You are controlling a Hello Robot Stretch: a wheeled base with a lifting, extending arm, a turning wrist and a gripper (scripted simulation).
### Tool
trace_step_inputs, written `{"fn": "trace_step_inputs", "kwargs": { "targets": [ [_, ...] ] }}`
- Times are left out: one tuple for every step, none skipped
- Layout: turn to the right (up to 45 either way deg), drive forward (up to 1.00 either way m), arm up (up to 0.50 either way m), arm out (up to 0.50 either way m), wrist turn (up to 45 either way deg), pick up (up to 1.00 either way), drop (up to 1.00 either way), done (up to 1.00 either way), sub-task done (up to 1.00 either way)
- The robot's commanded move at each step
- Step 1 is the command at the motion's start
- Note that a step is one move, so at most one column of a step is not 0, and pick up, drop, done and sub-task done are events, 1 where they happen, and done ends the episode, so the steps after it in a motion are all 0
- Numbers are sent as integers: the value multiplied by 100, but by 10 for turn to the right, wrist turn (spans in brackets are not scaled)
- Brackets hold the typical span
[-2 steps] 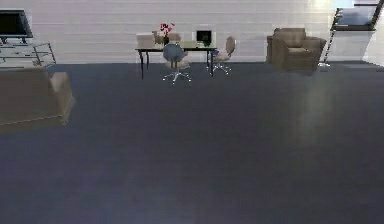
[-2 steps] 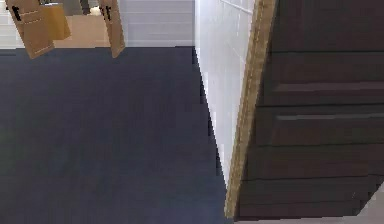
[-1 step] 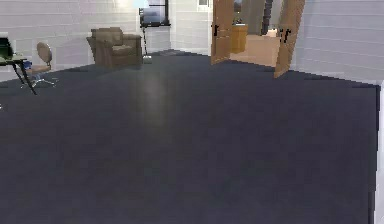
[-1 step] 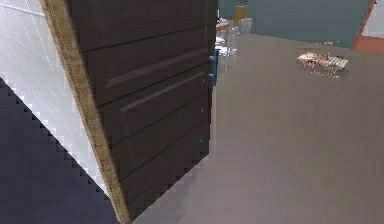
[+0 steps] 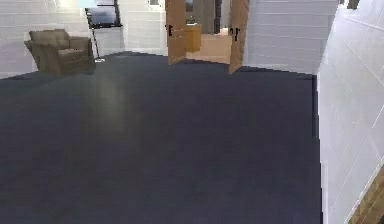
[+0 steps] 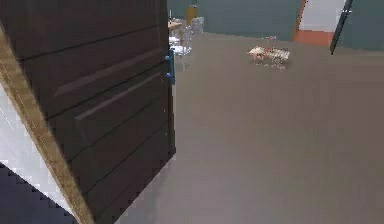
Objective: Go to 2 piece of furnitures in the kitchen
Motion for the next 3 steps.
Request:
{"fn": "trace_step_inputs", "kwargs": {
  "targets": [
    [0, 60, 0, 0, 0, 0, 0, 0, 0],
    [30, 0, 0, 0, 0, 0, 0, 0, 0],
    [0, 100, 0, 0, 0, 0, 0, 0, 0]
  ]
}}
